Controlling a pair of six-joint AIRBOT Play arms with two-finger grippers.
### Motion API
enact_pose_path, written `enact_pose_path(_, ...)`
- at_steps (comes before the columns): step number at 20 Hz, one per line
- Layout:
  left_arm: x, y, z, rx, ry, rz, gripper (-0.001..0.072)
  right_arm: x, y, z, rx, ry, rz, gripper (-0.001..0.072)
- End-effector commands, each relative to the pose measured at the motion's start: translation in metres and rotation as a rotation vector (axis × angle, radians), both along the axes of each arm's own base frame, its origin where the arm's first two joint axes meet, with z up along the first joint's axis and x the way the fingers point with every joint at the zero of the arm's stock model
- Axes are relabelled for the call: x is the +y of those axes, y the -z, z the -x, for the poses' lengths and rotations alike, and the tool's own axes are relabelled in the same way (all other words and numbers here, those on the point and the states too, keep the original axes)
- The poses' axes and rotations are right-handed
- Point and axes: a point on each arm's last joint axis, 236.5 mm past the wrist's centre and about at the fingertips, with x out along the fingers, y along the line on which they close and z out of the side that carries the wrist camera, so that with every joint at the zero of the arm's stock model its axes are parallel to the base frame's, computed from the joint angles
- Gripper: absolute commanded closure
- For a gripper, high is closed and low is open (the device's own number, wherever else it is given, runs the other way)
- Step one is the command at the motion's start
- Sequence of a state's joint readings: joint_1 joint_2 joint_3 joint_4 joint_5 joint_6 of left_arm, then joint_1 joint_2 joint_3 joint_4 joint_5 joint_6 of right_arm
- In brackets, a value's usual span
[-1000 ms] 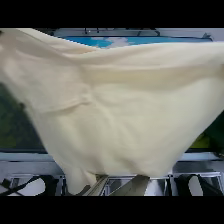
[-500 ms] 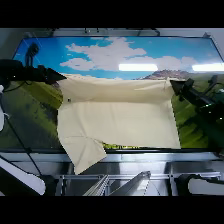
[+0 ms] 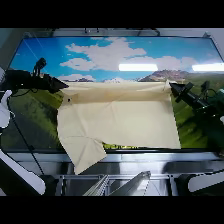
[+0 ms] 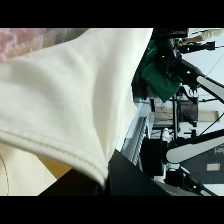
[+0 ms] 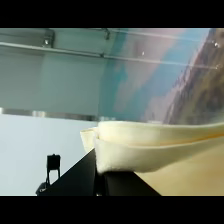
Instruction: Fold the shirts.
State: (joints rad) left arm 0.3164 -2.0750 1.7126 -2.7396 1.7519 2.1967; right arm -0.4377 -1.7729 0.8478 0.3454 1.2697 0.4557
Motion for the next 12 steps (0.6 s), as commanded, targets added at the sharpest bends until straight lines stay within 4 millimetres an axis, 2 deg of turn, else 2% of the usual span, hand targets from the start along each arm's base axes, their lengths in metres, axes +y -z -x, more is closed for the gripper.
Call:
enact_pose_path(1,0.007,0.017,0.024,0.140,0.058,-0.078,0.0683,0.009,0.030,0.038,0.118,-0.165,0.043,0.0694)
enact_pose_path(3,0.005,0.024,0.031,0.193,0.080,-0.117,0.0683,0.015,0.039,0.049,0.143,-0.218,0.077,0.0693)
enact_pose_path(6,-0.004,0.030,0.036,0.214,0.106,-0.148,0.0683,0.016,0.043,0.049,0.151,-0.219,0.089,0.0693)
enact_pose_path(8,-0.011,0.032,0.039,0.216,0.131,-0.164,0.0683,0.014,0.054,0.051,0.179,-0.220,0.131,0.0693)
enact_pose_path(10,-0.009,0.042,0.045,0.234,0.155,-0.217,0.0683,0.014,0.065,0.056,0.207,-0.236,0.176,0.0693)
enact_pose_path(12,-0.008,0.048,0.050,0.269,0.162,-0.246,0.0683,0.014,0.068,0.057,0.211,-0.241,0.185,0.0693)
